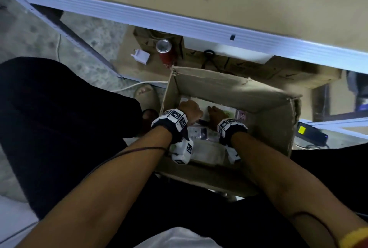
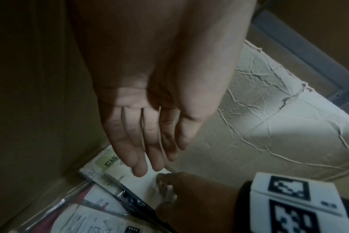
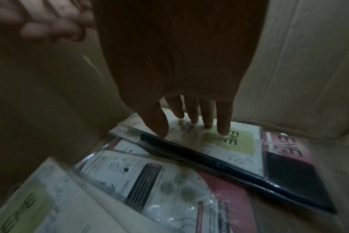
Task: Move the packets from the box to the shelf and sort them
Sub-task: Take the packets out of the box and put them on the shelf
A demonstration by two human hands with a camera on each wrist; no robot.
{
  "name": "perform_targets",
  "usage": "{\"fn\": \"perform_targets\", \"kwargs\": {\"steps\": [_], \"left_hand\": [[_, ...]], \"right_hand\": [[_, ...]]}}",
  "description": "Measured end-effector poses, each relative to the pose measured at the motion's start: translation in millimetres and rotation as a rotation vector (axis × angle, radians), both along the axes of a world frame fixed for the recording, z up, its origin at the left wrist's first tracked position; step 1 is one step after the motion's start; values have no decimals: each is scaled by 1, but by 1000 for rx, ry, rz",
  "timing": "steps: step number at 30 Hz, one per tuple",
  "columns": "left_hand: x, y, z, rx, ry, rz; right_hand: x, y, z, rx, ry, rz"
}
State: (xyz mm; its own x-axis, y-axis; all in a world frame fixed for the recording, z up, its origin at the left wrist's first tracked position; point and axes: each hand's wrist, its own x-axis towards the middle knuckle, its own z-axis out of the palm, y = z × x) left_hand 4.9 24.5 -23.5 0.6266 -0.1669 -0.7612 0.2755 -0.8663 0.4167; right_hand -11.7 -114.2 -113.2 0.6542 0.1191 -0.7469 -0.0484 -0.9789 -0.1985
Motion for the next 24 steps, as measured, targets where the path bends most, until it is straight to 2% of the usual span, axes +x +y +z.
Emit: {"fn": "perform_targets", "kwargs": {"steps": [5, 8, 11, 14, 20, 22, 24], "left_hand": [[5, -10, -2, -20, 55, -25], [6, -11, -4, -29, 52, -18], [4, -9, -6, -33, 77, -9], [3, -8, -8, -18, 81, -32], [-3, -11, -12, 8, 30, -28], [-7, -11, -14, 18, 0, -7], [-9, -9, -18, 7, 7, 23]], "right_hand": [[-8, 1, -6, -114, -80, 75], [-10, -2, -11, -89, -170, -25], [-15, -9, -17, -74, -149, -165], [-15, -20, -19, -117, -134, -208], [-6, -30, -15, -125, -169, -111], [-4, -33, -14, -94, -218, -94], [-4, -37, -15, -26, -190, -92]]}}
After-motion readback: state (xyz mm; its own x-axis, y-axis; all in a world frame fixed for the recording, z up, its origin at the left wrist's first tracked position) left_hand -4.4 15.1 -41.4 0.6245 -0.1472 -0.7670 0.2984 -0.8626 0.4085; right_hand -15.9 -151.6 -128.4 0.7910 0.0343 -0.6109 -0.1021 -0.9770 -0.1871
